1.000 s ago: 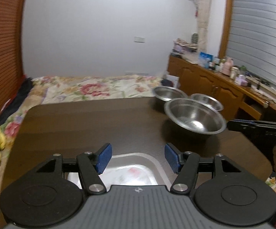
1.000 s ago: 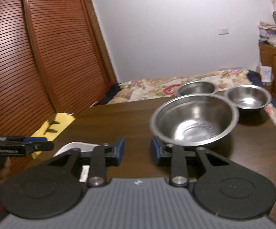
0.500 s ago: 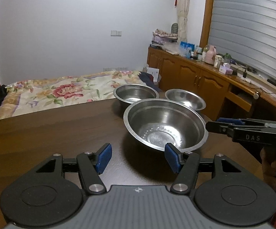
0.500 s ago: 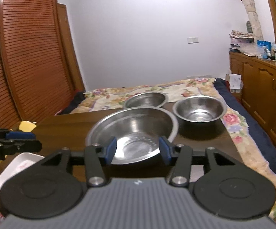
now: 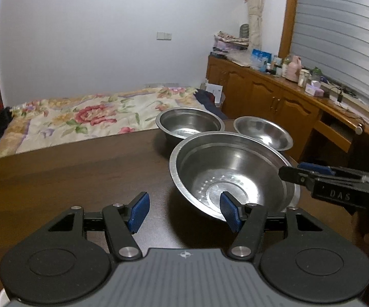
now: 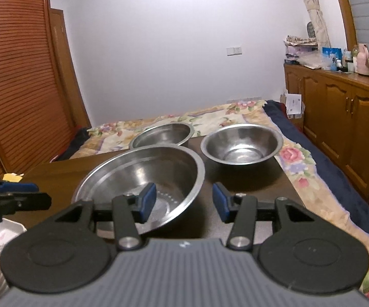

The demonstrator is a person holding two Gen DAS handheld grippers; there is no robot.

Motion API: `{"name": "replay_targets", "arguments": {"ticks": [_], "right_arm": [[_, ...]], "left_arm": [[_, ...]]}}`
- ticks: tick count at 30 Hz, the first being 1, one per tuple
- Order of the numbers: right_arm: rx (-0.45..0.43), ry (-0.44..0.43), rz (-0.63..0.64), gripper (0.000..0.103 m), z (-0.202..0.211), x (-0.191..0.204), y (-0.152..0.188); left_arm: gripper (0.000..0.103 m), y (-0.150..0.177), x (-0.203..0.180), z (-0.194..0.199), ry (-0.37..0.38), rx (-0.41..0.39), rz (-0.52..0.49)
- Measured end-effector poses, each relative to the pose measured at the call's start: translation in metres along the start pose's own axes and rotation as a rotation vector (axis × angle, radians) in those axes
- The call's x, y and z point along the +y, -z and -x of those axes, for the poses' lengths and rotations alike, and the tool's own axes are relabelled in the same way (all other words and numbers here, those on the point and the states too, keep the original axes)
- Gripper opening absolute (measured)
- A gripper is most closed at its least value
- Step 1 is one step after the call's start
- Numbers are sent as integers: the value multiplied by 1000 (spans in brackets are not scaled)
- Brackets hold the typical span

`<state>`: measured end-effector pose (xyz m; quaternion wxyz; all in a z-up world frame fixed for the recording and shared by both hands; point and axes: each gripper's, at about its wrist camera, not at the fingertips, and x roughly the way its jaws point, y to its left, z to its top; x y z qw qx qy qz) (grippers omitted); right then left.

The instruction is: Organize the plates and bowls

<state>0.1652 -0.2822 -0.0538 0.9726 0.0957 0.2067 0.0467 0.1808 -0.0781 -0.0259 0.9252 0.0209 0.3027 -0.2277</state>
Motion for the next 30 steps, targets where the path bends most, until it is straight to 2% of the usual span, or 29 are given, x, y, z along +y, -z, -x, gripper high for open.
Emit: {"name": "replay_targets", "arguments": {"ticks": [11, 16, 18, 22, 27, 30], "right_arm": [[31, 13, -20, 50, -15, 1, 0], [51, 8, -32, 50, -22, -1, -1], [54, 5, -39, 50, -23, -2, 0], [59, -9, -52, 50, -24, -4, 1], [54, -24, -82, 33, -24, -7, 2], [60, -31, -96, 29, -25, -10, 3]], "left_arm": [[61, -9, -10, -22, 25, 30, 14], [52, -8, -9, -29, 8, 56, 31], [38, -7, -9, -31, -5, 66, 33], [37, -8, -11, -30, -11, 65, 26], [30, -5, -9, -26, -5, 63, 31], [30, -5, -9, -22, -4, 57, 22]]}}
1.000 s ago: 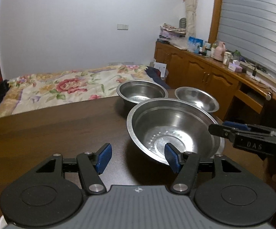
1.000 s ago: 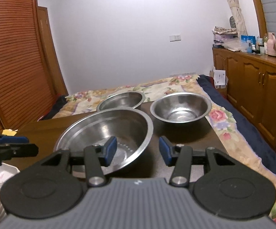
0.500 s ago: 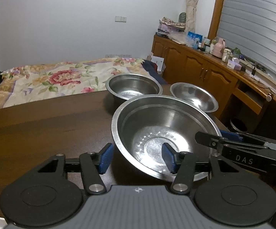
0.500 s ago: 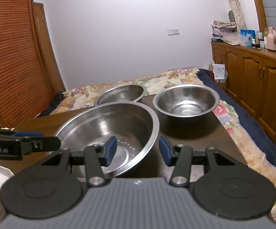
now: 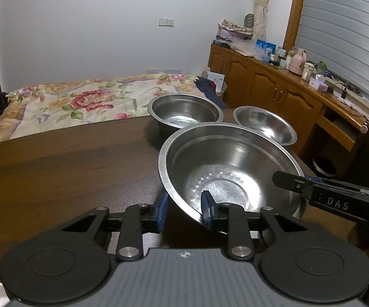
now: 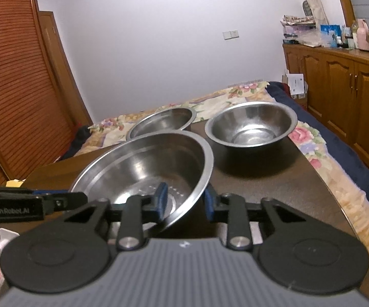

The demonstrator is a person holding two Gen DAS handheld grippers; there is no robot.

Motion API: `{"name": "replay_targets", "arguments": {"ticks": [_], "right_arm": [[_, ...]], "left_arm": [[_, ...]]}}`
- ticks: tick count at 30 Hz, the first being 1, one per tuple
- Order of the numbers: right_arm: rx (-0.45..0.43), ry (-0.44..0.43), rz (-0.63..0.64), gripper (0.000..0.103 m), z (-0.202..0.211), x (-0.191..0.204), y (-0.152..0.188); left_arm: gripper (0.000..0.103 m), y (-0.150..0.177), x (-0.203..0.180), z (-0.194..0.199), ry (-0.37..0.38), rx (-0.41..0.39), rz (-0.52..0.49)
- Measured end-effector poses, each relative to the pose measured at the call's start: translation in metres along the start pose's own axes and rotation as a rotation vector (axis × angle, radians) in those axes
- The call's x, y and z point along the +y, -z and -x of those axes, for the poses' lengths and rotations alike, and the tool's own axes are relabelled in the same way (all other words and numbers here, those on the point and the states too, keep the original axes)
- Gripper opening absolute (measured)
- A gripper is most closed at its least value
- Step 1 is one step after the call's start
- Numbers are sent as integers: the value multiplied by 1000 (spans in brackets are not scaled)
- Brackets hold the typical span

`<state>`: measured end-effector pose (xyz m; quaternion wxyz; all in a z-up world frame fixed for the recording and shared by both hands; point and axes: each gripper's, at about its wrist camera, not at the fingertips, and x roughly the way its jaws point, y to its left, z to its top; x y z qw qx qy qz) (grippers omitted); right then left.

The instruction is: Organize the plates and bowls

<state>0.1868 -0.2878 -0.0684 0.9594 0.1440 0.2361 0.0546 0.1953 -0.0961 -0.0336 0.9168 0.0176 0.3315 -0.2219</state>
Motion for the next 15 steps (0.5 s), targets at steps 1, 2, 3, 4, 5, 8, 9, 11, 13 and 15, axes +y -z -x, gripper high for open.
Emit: {"name": "replay_targets", "arguments": {"ticks": [1, 2, 3, 4, 5, 8, 9, 11, 13, 15], "right_arm": [[0, -5, -7, 28, 1, -1, 0], [1, -9, -12, 28, 2, -2, 0], [0, -14, -16, 28, 3, -2, 0], [-5, -22, -17, 28, 5, -2, 0], [-9, -28, -19, 28, 7, -1, 0], [-26, -43, -19, 28, 14, 0, 0], [-32, -48, -17, 28, 17, 1, 1], [-41, -59, -13, 28, 23, 2, 2], [-48, -73, -17, 28, 29, 1, 3], [-52, -87, -19, 28, 36, 2, 5]], "left_arm": [[30, 0, 0, 2, 0, -2, -4], [30, 1, -1, 5, 1, -5, -8], [30, 2, -2, 9, 2, -13, -15], [30, 2, -2, 12, 4, -20, -19], [30, 2, -3, 16, 6, -27, -23], [30, 4, -3, 28, 15, -47, -29], [30, 6, -3, 34, 20, -54, -33], [30, 9, -4, 41, 28, -64, -44], [30, 13, -4, 49, 38, -69, -47], [30, 17, -3, 55, 47, -72, -44]]}}
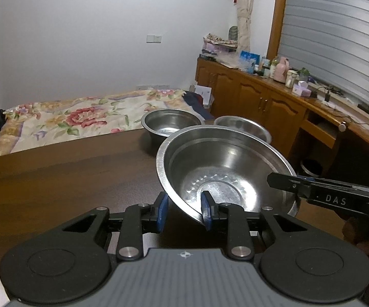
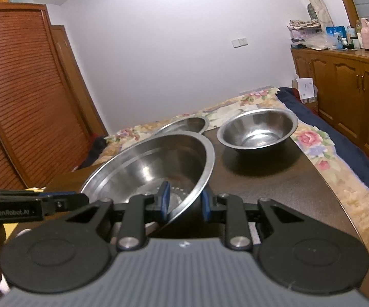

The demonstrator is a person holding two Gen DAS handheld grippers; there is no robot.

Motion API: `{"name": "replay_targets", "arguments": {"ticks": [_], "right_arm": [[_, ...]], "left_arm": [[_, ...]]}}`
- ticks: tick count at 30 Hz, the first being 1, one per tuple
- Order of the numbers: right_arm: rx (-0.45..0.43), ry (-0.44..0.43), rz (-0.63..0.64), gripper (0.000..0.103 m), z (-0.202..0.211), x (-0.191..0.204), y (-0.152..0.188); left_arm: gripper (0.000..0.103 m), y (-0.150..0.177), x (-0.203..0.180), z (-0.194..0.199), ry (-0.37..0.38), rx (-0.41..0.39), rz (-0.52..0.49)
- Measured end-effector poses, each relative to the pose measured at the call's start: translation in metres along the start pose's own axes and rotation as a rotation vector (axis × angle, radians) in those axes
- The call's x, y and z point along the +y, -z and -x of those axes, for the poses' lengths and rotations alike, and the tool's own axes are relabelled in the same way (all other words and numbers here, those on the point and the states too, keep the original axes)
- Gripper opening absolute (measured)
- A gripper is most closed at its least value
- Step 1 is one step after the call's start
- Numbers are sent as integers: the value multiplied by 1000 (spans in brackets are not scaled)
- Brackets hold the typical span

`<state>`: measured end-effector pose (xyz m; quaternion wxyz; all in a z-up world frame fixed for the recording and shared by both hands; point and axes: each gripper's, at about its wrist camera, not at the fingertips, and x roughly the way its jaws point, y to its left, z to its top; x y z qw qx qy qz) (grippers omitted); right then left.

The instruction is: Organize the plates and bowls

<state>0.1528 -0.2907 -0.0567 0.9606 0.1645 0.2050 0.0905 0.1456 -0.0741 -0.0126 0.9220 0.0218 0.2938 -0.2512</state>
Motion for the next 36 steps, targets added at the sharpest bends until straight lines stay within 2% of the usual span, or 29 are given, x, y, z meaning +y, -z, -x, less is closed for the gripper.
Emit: {"name": "replay_targets", "arguments": {"ticks": [13, 36], "right_arm": [[18, -48, -3, 28, 19, 6, 17], [53, -63, -37, 28, 35, 5, 43]], "left_arm": [[30, 24, 1, 24, 16, -3, 0], [31, 52, -3, 31, 28, 28, 4]]}}
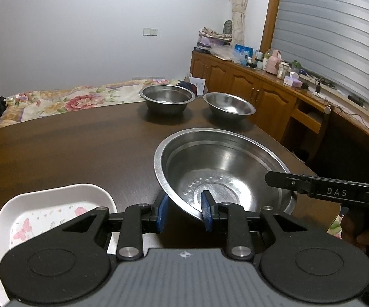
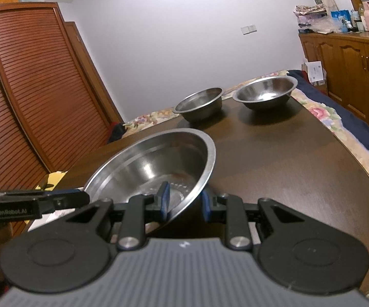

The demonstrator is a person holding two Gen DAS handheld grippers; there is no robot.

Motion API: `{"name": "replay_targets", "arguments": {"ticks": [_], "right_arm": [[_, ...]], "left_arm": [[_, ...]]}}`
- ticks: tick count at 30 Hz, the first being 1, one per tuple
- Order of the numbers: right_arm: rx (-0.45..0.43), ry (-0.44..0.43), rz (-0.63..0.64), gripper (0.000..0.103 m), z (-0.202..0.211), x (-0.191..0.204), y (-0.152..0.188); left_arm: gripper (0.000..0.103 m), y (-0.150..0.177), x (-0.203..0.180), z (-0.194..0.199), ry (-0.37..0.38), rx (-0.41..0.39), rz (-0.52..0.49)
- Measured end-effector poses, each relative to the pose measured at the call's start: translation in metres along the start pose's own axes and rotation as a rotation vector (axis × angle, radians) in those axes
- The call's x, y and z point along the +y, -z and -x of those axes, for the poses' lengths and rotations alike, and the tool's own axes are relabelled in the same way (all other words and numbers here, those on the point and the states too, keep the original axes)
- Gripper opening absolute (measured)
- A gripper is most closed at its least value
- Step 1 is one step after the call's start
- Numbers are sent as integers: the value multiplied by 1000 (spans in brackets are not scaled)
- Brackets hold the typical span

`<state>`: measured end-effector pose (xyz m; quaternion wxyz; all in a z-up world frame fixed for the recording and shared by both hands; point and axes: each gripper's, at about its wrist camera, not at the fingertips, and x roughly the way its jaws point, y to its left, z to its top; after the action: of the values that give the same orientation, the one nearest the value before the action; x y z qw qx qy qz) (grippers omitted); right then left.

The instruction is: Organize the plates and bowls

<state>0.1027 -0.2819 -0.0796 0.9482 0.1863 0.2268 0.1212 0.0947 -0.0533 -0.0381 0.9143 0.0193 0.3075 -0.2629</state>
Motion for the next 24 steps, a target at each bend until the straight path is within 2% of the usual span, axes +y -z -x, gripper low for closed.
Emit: {"name": "replay_targets", "arguments": {"ticks": [13, 18, 22, 24], "right_arm": [[9, -16, -9, 28, 7, 0, 6], [12, -21, -5, 28, 11, 1, 7], [20, -62, -11, 28, 14, 3, 7], [23, -42, 0, 28, 12, 6, 9]], "left_arm": [[30, 0, 1, -1, 5, 4, 0], [27, 2, -7, 4, 77, 0, -21], [27, 3, -15, 4, 56, -7, -46], [27, 2, -14, 5, 53, -9, -39]]}}
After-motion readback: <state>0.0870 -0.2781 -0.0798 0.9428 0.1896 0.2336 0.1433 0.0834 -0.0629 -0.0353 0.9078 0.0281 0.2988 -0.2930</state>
